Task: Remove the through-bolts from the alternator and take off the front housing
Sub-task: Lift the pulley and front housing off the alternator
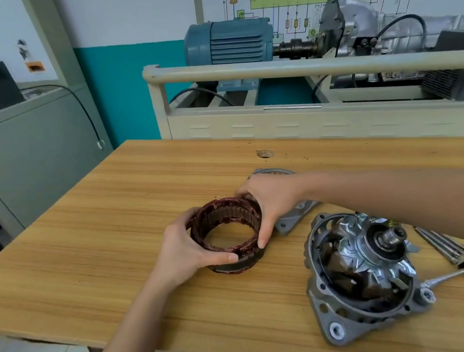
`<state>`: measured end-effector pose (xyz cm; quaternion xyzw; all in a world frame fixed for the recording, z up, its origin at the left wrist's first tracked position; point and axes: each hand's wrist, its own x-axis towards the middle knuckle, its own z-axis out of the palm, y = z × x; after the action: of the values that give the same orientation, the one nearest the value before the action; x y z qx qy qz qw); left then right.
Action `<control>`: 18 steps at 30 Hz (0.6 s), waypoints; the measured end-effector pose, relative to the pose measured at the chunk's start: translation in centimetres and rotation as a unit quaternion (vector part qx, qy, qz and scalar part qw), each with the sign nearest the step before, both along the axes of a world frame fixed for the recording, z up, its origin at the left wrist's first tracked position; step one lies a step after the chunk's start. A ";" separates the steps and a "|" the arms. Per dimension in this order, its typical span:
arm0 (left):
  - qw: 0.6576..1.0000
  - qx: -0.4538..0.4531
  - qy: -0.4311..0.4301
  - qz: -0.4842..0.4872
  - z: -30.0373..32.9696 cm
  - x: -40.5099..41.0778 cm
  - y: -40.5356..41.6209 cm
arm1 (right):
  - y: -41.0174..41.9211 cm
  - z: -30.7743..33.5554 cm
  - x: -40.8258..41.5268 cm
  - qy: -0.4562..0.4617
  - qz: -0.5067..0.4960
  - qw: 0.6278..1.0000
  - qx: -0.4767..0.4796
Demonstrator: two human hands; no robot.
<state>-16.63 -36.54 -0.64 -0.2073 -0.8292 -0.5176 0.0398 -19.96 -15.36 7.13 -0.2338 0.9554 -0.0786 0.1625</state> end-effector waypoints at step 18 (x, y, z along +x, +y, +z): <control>0.987 -0.025 -0.061 -0.147 0.9 11.0 10.9 | 12.4 -2.8 15.3 0.121 -0.354 0.827 -0.420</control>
<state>-5.62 -25.60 0.22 -0.2961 -0.8029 -0.5089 -0.0930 -4.64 -2.94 4.34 0.0671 0.8592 -0.4958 -0.1072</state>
